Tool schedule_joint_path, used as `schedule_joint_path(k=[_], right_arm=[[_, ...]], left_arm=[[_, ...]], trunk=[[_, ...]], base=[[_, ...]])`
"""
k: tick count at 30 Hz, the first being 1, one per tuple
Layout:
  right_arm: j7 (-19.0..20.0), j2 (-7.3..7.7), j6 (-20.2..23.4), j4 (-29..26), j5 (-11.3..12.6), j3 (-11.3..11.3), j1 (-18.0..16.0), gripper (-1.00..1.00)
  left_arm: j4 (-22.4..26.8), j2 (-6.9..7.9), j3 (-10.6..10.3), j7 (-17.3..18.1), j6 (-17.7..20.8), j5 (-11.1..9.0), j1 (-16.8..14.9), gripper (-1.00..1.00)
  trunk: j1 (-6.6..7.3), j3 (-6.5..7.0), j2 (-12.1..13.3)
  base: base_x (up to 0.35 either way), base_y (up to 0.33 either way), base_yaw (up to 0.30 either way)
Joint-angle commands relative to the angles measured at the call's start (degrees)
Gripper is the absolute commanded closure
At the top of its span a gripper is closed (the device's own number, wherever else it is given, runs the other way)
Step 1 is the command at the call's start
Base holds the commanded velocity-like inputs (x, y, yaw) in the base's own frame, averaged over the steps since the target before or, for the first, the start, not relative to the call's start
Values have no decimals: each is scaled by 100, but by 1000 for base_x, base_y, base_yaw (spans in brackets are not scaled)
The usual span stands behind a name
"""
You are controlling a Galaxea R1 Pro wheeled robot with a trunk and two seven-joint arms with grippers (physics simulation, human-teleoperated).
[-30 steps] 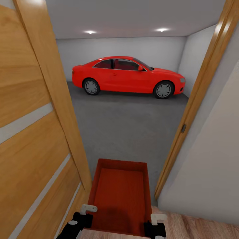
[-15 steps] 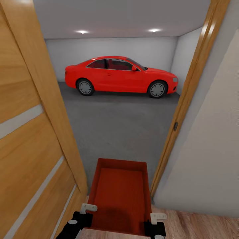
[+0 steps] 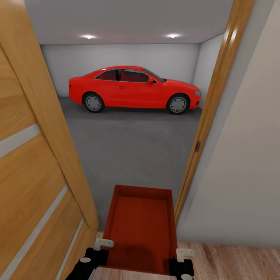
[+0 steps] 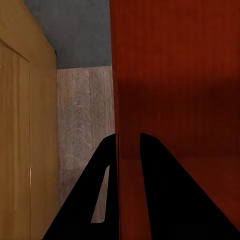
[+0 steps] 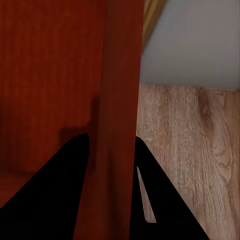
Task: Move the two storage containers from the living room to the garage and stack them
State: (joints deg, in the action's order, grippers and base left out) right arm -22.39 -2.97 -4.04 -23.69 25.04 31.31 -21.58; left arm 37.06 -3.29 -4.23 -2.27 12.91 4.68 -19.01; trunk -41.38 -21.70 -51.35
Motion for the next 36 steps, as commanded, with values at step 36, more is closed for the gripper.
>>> schedule_joint_path(k=[36], right_arm=[[-565, 7, -44, -4, -26, 25, -163, 100]], left_arm=[[-304, 3, -105, -54, 21, 33, 2, 100]], trunk=[[0, -6, -5]], base=[[0, 0, -92]])
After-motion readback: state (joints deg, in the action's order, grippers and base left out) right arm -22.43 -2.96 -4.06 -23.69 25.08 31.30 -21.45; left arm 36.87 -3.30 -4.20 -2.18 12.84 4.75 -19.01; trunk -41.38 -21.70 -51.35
